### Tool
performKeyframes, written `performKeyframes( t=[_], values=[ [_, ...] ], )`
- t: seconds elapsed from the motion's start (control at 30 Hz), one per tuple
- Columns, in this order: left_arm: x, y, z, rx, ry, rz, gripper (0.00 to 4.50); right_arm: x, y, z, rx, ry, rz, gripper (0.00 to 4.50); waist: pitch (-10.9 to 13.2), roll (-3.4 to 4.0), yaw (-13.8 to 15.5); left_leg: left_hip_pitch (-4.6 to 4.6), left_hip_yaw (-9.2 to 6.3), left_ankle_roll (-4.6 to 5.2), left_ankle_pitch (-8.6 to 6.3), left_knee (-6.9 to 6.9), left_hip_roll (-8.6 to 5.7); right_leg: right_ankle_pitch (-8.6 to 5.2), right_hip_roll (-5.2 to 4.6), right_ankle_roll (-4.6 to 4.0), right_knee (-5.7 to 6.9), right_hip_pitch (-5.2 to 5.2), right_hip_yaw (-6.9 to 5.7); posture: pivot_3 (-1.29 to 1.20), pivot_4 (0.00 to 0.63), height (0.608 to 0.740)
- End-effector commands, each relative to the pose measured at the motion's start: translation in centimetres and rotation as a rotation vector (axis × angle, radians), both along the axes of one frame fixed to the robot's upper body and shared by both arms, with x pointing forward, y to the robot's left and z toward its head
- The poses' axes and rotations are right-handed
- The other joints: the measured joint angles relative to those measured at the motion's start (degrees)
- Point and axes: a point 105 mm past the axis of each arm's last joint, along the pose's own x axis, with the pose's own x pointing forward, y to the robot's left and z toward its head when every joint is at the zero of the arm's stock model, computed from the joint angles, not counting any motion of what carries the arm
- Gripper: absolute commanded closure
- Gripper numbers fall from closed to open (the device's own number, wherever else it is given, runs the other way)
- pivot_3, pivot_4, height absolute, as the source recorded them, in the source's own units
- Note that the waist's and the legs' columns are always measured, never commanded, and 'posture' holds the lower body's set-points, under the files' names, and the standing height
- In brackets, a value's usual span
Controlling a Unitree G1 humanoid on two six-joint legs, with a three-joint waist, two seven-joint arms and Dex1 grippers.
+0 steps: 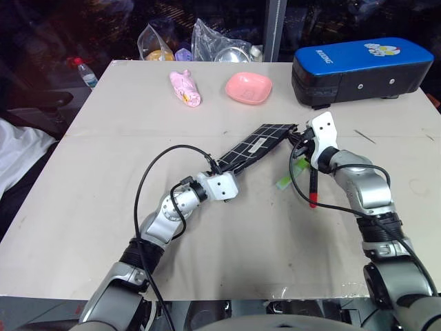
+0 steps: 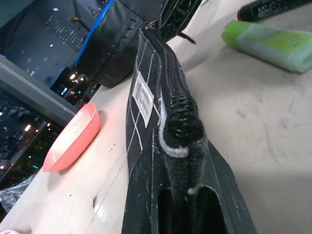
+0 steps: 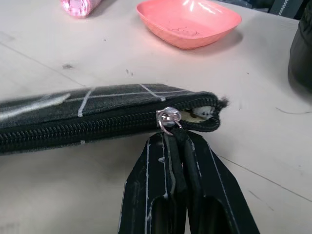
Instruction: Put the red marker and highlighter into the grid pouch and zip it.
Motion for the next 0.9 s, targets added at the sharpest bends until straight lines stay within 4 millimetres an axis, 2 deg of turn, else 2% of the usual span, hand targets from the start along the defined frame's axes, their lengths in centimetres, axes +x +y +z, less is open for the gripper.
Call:
performKeyframes(
  t=[0.03, 0.23, 0.4, 0.73, 0.9],
  values=[
    [0.2, 0.0, 0.6, -0.037, -0.022, 0.016, 4.5, -0.5, 0.7, 1.3, -0.07, -0.084, 0.059, 4.47, 0.0, 0.0, -0.01, 0.0, 0.0, 0.0, 0.0, 0.0, 0.0, 0.0, 0.0, 0.0, 0.0, 0.0, 0.0, 0.0, 0.15, 0.74],
    [0.4, -0.1, 0.7, -0.087, -0.012, 0.042, 4.5, -1.1, 1.6, 1.1, -0.136, -0.112, 0.109, 4.47, 0.0, 0.0, 0.01, 0.0, -0.01, 0.0, 0.0, 0.0, 0.0, 0.0, 0.0, 0.0, 0.0, 0.0, 0.0, 0.0, 0.15, 0.74],
    [0.4, -0.3, 0.8, -0.101, -0.015, 0.055, 4.5, -1.6, 2.8, 1.7, -0.14, -0.141, 0.147, 4.47, 0.0, 0.0, 0.02, 0.0, -0.01, 0.0, 0.0, 0.0, 0.0, 0.0, 0.0, 0.0, 0.0, 0.0, 0.0, 0.0, 0.15, 0.74],
    [0.5, -0.8, 0.7, -0.123, -0.019, 0.076, 4.5, -2.8, 3.7, 2.1, -0.185, -0.159, 0.233, 4.47, 0.0, 0.0, 0.05, -0.01, -0.02, 0.0, 0.0, 0.0, -0.01, 0.0, 0.0, 0.0, 0.0, 0.0, -0.01, 0.0, 0.15, 0.74],
    [0.9, -0.5, 1.4, -0.142, -0.051, 0.101, 4.5, -3.3, 4.0, 2.1, -0.184, -0.146, 0.253, 4.47, 0.0, 0.0, 0.05, 0.0, -0.04, 0.0, 0.0, 0.0, 0.0, 0.0, 0.0, 0.0, 0.0, 0.0, -0.02, 0.0, 0.15, 0.74]
  ],
)
